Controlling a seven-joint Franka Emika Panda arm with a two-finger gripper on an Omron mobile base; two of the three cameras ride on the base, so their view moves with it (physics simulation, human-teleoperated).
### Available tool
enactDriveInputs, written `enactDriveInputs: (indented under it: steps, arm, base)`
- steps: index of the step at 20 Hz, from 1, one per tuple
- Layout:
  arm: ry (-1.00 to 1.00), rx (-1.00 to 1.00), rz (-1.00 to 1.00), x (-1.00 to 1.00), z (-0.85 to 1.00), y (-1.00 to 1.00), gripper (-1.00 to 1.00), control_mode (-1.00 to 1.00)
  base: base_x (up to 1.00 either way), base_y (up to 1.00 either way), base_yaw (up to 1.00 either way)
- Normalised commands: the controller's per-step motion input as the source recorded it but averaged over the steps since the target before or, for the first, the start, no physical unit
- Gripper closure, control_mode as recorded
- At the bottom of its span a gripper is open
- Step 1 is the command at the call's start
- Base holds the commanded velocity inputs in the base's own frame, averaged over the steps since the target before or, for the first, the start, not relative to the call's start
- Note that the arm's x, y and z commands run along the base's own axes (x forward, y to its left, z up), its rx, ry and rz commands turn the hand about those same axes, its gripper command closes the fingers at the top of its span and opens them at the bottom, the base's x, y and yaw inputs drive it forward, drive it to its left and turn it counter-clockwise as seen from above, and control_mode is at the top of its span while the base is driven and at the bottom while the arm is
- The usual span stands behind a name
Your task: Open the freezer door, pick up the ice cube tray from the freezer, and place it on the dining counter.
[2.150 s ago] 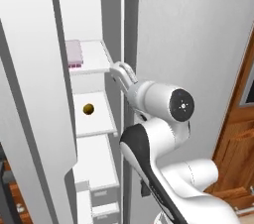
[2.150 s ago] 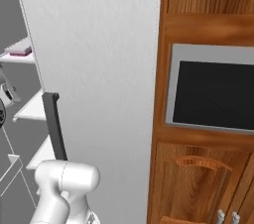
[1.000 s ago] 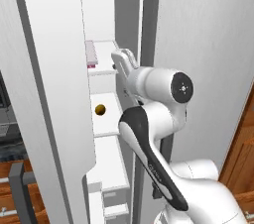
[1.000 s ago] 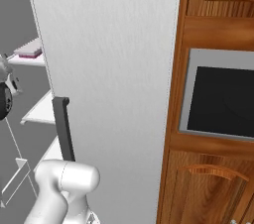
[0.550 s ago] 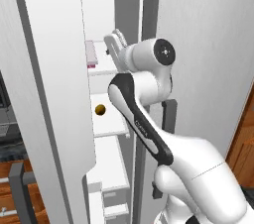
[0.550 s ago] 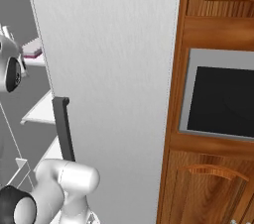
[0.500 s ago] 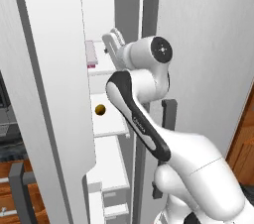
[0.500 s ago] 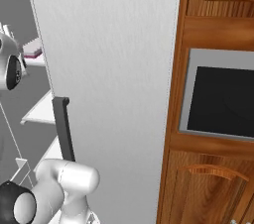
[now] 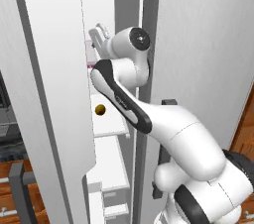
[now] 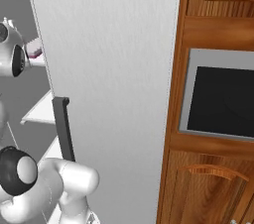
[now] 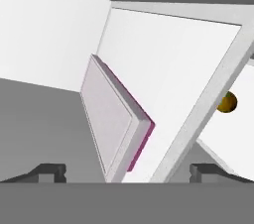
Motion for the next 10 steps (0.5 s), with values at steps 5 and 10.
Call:
enactDriveInputs:
  steps: [5, 10]
  arm:
    - [0.04, -0.01, 0.05, 0.8, -0.05, 0.06, -1.0, -1.0]
    - [0.02, -0.1, 0.07, 0.69, -0.2, 0.31, -1.0, -1.0]
  base:
    - [0.0, 0.0, 0.0]
    - [0.0, 0.0, 0.0]
